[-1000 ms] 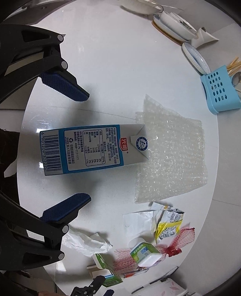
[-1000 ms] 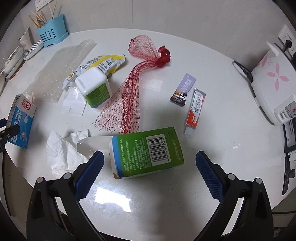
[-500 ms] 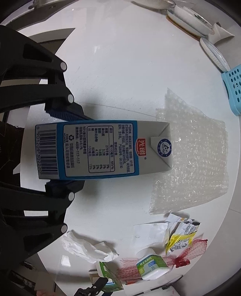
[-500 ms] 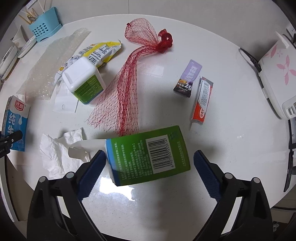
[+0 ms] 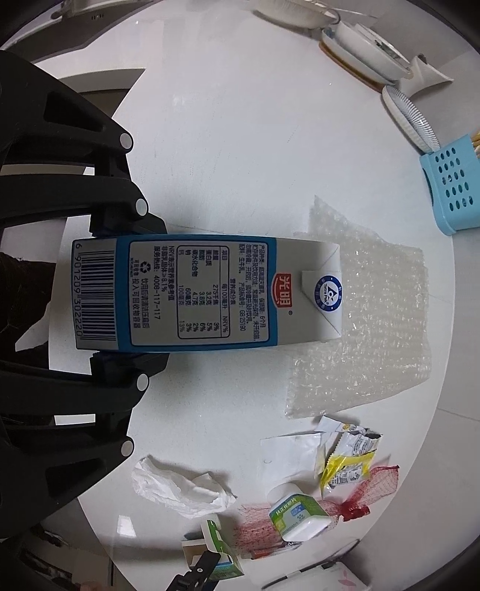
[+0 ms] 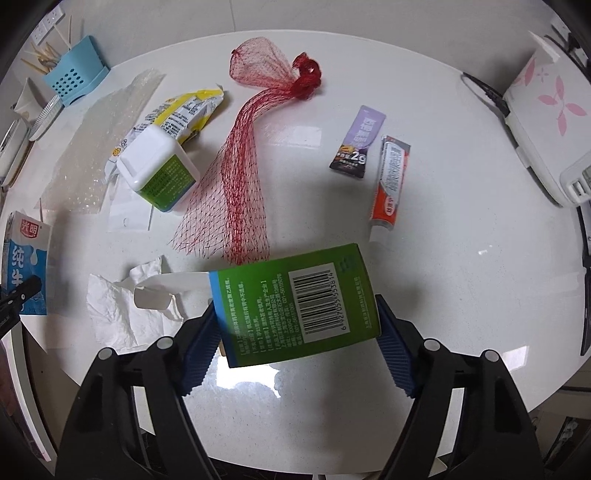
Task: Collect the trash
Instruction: 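Lift both cartons and carry them down toward the green wastebasket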
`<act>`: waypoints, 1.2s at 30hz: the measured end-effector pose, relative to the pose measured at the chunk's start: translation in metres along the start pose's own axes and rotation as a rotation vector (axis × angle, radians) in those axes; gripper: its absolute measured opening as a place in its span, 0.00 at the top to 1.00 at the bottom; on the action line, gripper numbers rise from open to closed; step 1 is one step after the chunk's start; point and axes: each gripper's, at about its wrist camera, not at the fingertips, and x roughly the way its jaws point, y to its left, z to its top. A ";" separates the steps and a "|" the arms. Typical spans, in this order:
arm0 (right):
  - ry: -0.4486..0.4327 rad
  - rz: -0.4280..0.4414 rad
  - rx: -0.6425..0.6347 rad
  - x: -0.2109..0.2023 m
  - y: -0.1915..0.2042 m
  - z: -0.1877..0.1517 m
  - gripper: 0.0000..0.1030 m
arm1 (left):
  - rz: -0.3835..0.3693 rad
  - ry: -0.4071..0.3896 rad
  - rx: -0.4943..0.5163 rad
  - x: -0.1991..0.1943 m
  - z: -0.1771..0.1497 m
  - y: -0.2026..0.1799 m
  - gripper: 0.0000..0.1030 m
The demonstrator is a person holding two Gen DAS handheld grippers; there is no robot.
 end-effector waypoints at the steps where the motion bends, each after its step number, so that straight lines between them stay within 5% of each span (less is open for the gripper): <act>1: -0.010 -0.001 0.008 -0.003 -0.001 -0.001 0.28 | -0.010 -0.011 -0.001 -0.004 -0.001 0.001 0.61; 20: -0.268 0.031 0.108 -0.093 0.008 -0.071 0.28 | -0.160 -0.245 0.092 -0.079 -0.049 0.001 0.61; 36: -0.364 0.120 0.061 -0.131 0.033 -0.180 0.28 | -0.233 -0.292 0.139 -0.095 -0.140 0.025 0.61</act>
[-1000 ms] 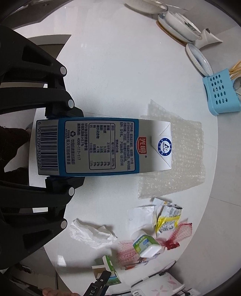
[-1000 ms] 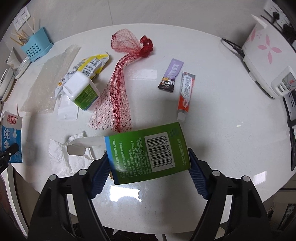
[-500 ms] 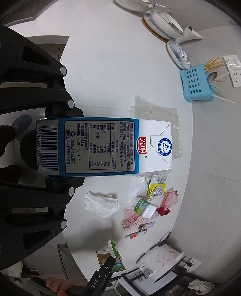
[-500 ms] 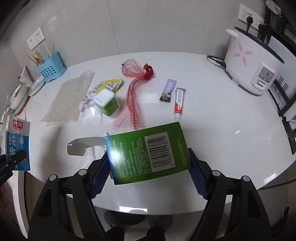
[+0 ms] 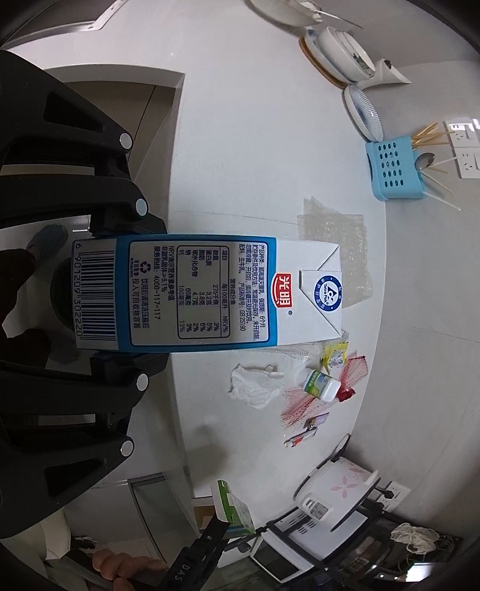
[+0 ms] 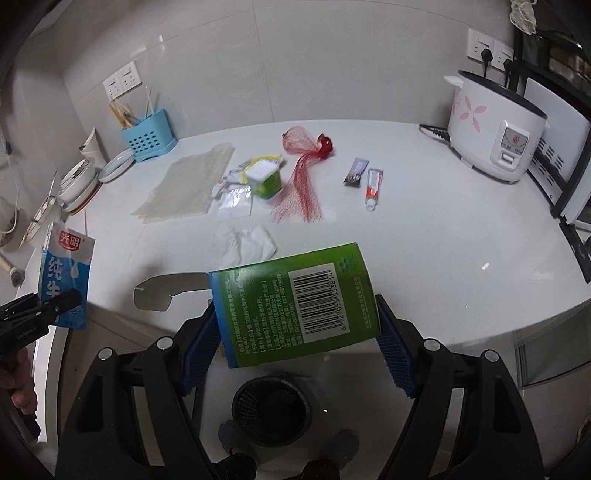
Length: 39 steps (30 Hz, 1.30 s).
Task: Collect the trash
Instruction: 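Lift both cartons and carry them down toward the green wastebasket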
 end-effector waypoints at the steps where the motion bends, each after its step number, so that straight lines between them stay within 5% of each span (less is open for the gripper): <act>1: 0.007 0.007 -0.008 0.001 0.003 -0.007 0.28 | 0.001 -0.005 0.017 -0.001 -0.006 -0.001 0.61; 18: 0.193 0.064 -0.117 0.072 0.041 -0.127 0.28 | 0.007 0.129 0.037 0.060 -0.121 0.012 0.61; 39: 0.375 -0.024 -0.121 0.315 0.043 -0.302 0.29 | 0.013 0.425 0.015 0.318 -0.317 0.057 0.61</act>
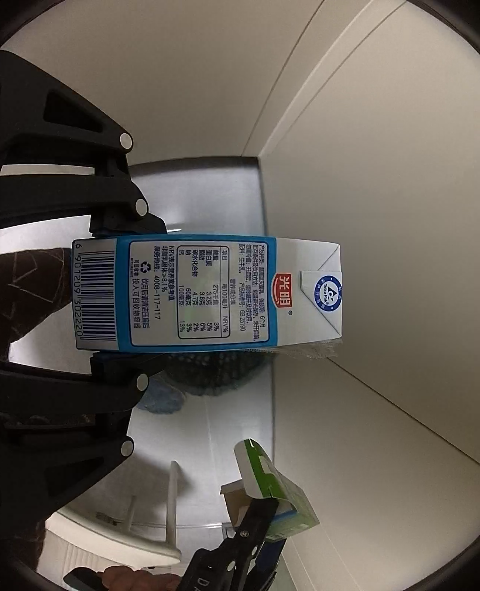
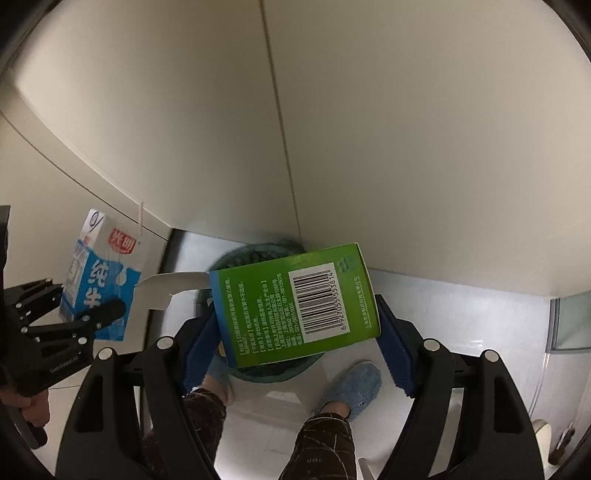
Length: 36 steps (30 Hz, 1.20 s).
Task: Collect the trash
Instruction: 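Lift both cartons and carry them down toward the green wastebasket, then open the left tool over the basket while the right tool releases the juice box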
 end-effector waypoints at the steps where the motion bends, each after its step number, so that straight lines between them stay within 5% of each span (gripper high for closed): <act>1: 0.007 -0.010 -0.001 0.011 0.001 -0.006 0.29 | -0.001 0.015 -0.005 0.014 -0.002 0.003 0.61; 11: 0.082 -0.031 -0.004 0.113 0.000 -0.033 0.29 | 0.009 0.067 0.036 0.123 0.005 0.011 0.61; 20: 0.132 -0.044 -0.030 0.145 0.003 -0.041 0.29 | 0.032 0.151 0.031 0.214 0.009 0.006 0.61; 33: 0.161 -0.042 -0.041 0.170 -0.007 -0.054 0.29 | -0.010 0.248 0.111 0.271 -0.007 -0.023 0.60; 36: 0.164 -0.044 -0.039 0.182 -0.007 -0.056 0.29 | -0.007 0.240 0.116 0.268 -0.008 -0.019 0.51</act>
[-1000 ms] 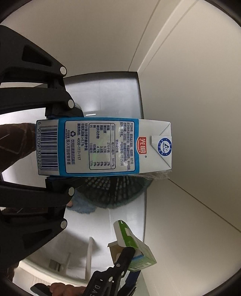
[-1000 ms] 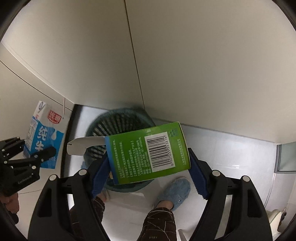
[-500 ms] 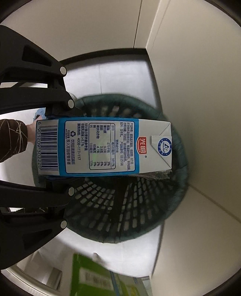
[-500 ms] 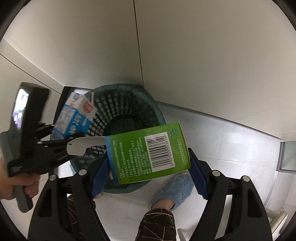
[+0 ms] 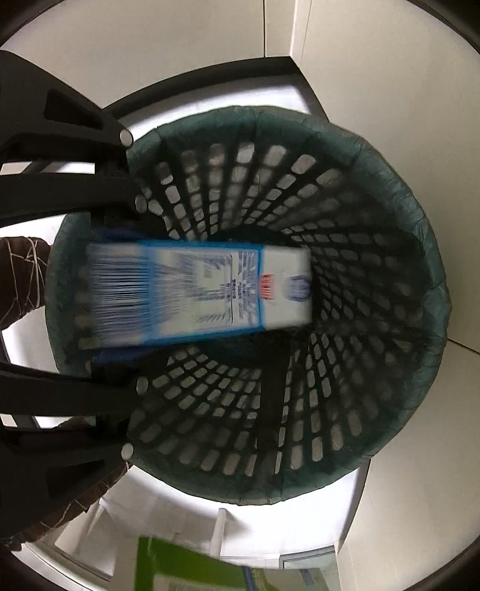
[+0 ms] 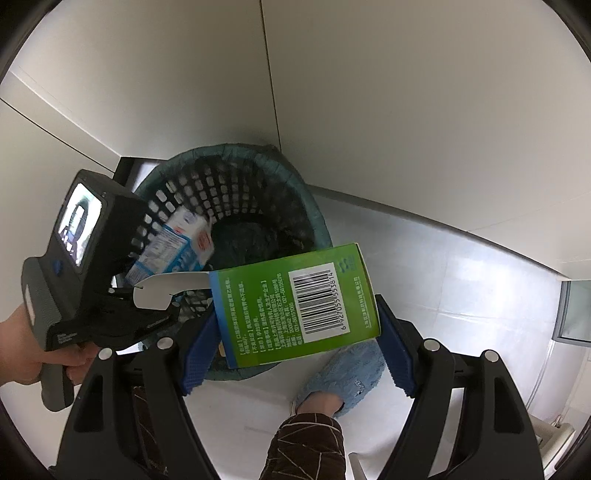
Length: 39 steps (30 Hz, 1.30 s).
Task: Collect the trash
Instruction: 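Open the left tool over the basket while the right tool releases the juice box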
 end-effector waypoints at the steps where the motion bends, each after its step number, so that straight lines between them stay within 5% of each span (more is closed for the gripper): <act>1: 0.000 -0.001 0.005 0.001 0.000 0.000 0.29 | -0.002 -0.008 0.000 -0.004 -0.001 0.002 0.46; 13: -0.015 0.012 -0.019 -0.003 0.014 0.005 0.28 | 0.027 -0.115 -0.037 -0.068 -0.024 0.037 0.09; 32: -0.016 0.021 -0.054 0.036 0.055 0.032 0.28 | 0.023 -0.129 -0.125 -0.076 -0.031 0.081 0.06; 39: -0.022 0.025 -0.056 0.032 0.059 0.028 0.17 | 0.027 -0.136 -0.129 -0.078 -0.030 0.081 0.06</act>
